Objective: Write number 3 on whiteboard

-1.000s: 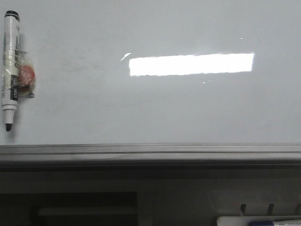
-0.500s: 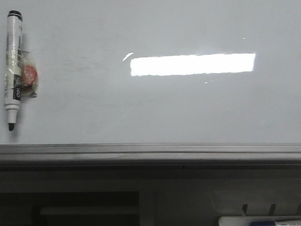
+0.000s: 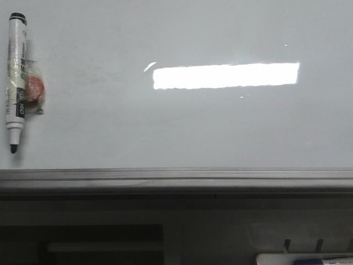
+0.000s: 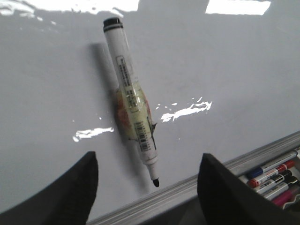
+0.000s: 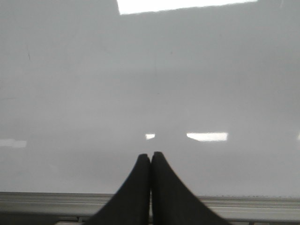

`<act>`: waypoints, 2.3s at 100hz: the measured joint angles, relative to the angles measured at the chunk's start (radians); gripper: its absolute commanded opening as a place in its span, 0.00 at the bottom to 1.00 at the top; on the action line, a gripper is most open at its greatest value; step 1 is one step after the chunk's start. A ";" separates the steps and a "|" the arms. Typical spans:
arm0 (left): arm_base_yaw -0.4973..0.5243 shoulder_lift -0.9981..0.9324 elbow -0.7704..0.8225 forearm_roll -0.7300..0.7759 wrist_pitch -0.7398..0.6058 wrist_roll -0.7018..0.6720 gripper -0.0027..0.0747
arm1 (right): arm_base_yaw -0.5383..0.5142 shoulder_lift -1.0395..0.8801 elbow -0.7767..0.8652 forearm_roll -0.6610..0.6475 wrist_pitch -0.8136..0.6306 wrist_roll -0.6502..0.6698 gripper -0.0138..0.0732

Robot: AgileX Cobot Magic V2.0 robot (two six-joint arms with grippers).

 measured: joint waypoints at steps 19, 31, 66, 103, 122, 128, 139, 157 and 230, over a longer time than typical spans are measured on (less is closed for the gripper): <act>-0.024 0.117 0.000 -0.029 -0.081 0.000 0.58 | 0.000 0.000 0.000 0.000 0.000 0.000 0.11; -0.071 0.169 0.000 -0.044 -0.138 -0.002 0.58 | 0.000 0.000 0.000 0.002 0.000 0.000 0.11; -0.110 0.370 0.000 -0.129 -0.272 -0.002 0.58 | 0.000 0.000 0.000 0.002 0.000 0.000 0.11; -0.116 0.509 -0.017 -0.151 -0.434 -0.002 0.45 | 0.000 0.000 0.000 0.002 0.000 0.000 0.11; -0.116 0.533 -0.019 -0.161 -0.441 -0.004 0.01 | 0.000 0.000 0.000 0.004 0.000 0.000 0.11; -0.116 0.536 -0.019 -0.161 -0.439 -0.004 0.01 | 0.000 0.000 0.000 0.007 0.000 0.000 0.11; -0.116 0.536 -0.019 -0.161 -0.434 -0.004 0.01 | 0.000 0.000 0.000 0.033 0.005 0.002 0.11; -0.116 0.536 -0.019 -0.054 -0.415 -0.004 0.01 | 0.045 0.000 -0.032 0.065 0.058 -0.003 0.11; -0.116 0.513 -0.019 0.804 -0.492 -0.002 0.01 | 0.678 0.548 -0.310 0.379 0.126 -0.561 0.58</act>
